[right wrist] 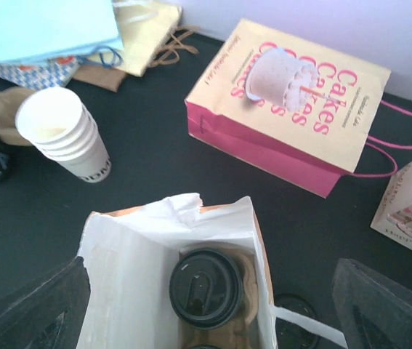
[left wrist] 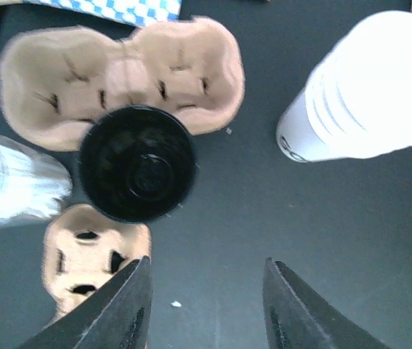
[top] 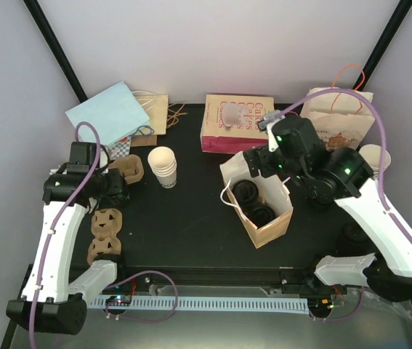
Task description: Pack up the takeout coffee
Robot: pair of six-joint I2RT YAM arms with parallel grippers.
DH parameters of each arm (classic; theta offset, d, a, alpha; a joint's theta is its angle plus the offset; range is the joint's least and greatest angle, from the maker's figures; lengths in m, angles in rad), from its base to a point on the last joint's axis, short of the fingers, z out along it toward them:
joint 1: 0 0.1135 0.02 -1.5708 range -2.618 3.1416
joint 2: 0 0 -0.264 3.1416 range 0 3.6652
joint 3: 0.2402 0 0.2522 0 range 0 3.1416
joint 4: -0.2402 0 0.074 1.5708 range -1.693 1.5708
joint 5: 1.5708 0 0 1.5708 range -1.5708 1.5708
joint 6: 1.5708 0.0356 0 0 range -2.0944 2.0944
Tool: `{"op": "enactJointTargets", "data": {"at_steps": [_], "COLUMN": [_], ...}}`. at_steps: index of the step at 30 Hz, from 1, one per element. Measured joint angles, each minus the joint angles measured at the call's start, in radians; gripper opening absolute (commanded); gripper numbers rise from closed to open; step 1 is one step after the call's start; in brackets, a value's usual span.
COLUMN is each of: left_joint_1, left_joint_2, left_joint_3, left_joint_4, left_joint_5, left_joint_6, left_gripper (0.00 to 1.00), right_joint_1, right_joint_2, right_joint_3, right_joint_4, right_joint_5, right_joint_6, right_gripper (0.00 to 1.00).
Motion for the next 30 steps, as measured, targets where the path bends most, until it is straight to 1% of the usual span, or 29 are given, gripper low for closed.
{"op": "enactJointTargets", "data": {"at_steps": [2,4,9,14,21,25,30], "left_joint_1": [0.047,0.087,0.180,0.240,0.278,0.286,0.309], "left_joint_2": [-0.004,-0.009,0.000,0.074,0.209,0.244,0.252], "left_joint_3": [0.003,0.016,0.105,0.217,0.317,0.311,0.291], "left_joint_4": [0.018,0.025,0.040,0.053,0.051,0.031,0.015], "left_joint_5": [-0.013,-0.026,-0.090,-0.173,-0.277,-0.311,-0.333], "left_joint_6": [-0.010,-0.020,-0.067,-0.121,-0.180,-0.207,-0.210], "left_gripper": [0.34,0.32,0.36,0.40,0.40,0.41,0.39], "right_joint_1": [0.000,0.000,0.000,0.000,0.000,-0.001,-0.001], "right_joint_2": [-0.038,-0.082,-0.199,-0.293,-0.388,-0.402,-0.402], "right_joint_3": [-0.007,-0.026,-0.117,-0.229,-0.355,-0.392,-0.428], "right_joint_4": [0.015,0.033,0.079,0.135,0.201,0.226,0.250], "right_joint_5": [-0.010,-0.018,-0.036,-0.050,-0.069,-0.079,-0.097], "right_joint_6": [0.000,0.000,0.000,0.000,0.002,0.001,0.001], "right_gripper": [0.93,0.93,0.93,0.92,0.92,0.93,0.93]}}
